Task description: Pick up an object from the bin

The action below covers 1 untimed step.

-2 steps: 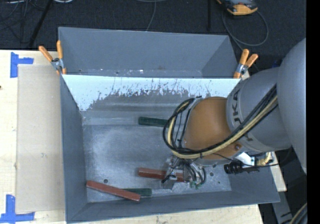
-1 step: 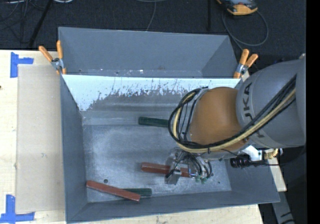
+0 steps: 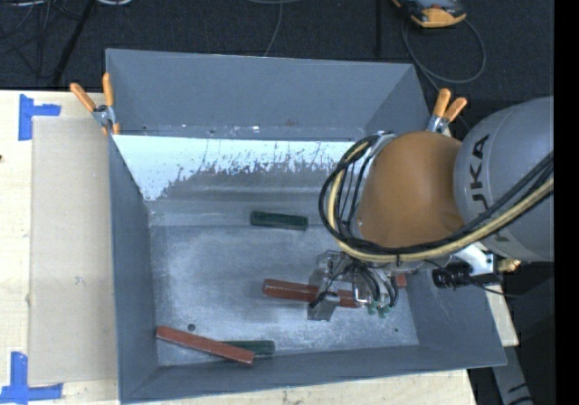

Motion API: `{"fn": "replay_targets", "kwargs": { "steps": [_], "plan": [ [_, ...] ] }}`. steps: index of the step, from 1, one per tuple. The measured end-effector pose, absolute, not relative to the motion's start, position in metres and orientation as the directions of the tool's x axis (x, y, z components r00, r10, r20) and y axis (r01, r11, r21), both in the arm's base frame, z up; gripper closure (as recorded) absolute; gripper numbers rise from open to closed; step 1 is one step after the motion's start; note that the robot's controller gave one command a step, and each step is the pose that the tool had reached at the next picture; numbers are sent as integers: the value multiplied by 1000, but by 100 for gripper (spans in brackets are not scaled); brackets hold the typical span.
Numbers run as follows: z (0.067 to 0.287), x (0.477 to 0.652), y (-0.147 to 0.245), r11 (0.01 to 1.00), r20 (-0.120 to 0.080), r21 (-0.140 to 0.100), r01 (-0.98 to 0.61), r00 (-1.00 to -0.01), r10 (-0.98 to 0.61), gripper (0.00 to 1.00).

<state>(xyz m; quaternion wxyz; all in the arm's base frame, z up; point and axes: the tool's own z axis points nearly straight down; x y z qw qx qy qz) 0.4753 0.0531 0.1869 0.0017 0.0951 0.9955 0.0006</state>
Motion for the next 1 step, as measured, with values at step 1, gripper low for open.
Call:
{"fn": "replay_targets", "kwargs": {
  "steps": [1],
  "plan": [
    [191, 476, 53, 982, 0, 1, 188, -982, 188, 100]
  ]
}}
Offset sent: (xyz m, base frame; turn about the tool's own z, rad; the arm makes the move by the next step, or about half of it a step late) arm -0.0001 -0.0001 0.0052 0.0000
